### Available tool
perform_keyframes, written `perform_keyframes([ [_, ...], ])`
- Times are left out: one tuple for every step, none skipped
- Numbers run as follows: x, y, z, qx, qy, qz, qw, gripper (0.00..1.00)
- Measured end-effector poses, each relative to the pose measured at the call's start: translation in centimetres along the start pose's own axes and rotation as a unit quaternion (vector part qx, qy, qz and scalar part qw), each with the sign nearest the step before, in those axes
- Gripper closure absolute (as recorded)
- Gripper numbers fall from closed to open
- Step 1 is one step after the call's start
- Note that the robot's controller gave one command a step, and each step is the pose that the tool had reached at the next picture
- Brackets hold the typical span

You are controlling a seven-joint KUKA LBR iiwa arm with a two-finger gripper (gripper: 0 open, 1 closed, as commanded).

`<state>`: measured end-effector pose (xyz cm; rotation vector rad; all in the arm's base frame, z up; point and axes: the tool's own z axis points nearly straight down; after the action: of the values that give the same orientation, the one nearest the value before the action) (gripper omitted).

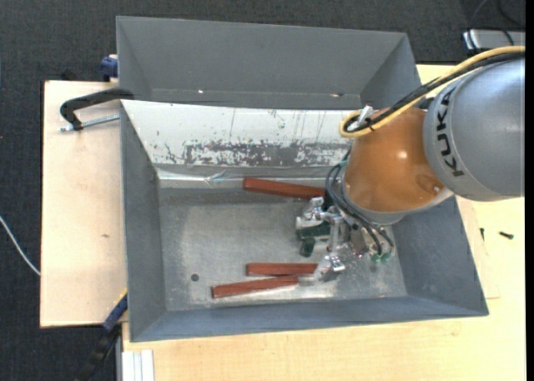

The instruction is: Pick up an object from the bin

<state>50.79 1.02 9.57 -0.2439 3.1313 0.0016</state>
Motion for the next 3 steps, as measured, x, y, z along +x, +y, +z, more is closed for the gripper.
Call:
perform_keyframes([
  [-4.5, -6.0, -0.6, 0.002, -0.005, -0.062, 0.998, 0.0],
  [-1.2, -1.4, 1.1, 0.011, -0.0173, -0.087, 0.996, 0.0],
  [-0.5, -1.4, 1.8, 0.006, -0.0054, -0.082, 0.9966, 1.0],
])
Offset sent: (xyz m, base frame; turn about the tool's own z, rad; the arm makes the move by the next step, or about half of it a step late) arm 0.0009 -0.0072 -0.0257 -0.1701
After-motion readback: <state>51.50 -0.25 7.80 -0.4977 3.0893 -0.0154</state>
